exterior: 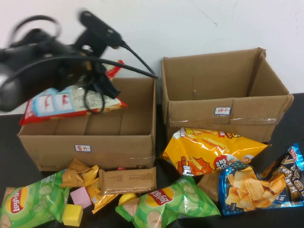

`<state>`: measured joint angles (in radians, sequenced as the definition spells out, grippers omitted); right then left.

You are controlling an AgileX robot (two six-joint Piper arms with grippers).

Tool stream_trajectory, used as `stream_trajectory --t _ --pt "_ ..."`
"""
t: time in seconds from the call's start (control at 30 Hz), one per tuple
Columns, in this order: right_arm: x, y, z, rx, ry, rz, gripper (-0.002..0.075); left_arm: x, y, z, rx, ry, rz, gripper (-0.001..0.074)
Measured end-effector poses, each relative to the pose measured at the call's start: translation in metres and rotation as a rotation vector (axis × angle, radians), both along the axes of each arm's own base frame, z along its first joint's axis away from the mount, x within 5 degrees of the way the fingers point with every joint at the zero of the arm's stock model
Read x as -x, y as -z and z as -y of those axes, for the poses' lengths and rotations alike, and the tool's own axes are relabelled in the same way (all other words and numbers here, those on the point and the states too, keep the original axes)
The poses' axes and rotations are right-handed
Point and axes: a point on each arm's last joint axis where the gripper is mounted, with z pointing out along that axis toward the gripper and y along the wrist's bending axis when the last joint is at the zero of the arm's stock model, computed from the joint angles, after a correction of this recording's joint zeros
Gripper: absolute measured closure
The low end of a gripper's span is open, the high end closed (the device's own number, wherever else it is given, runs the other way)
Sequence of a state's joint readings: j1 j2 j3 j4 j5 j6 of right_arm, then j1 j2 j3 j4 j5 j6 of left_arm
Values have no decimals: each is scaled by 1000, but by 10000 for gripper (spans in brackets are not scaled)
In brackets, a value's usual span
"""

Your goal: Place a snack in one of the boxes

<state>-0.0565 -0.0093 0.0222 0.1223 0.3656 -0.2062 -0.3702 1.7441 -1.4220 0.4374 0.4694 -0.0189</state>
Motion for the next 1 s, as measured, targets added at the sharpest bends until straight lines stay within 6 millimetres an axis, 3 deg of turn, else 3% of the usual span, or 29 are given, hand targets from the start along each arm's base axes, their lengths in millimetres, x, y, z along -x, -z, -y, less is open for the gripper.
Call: stream_trajectory --t 0.2,0.3,0.37,0.43,0.6,0.67,0.73,0.8,0.9,1.0 --pt "0 0 0 0 0 0 727 -47 39 15 -119 47 -92 708" --pt "0 0 0 0 0 0 727 -60 62 18 -107 51 -152 701" --pt "0 0 0 0 0 0 727 -65 77 17 -91 47 -186 651" --pt "0 0 0 0 0 0 727 -68 88 14 -84 37 -208 554" --pt "0 0 0 0 0 0 727 -73 88 4 -36 -46 -227 177" --pt "0 0 0 0 0 0 727 -71 83 1 -43 -77 -252 120" --pt "0 0 0 0 0 0 727 -67 73 -2 -43 -103 -268 136" --pt "0 0 0 0 0 0 727 -59 52 -4 -9 -119 -261 256" --pt "0 0 0 0 0 0 727 -39 8 -4 121 -115 -218 554" --pt "0 0 0 0 0 0 727 -3 -39 -5 264 -46 -170 675"
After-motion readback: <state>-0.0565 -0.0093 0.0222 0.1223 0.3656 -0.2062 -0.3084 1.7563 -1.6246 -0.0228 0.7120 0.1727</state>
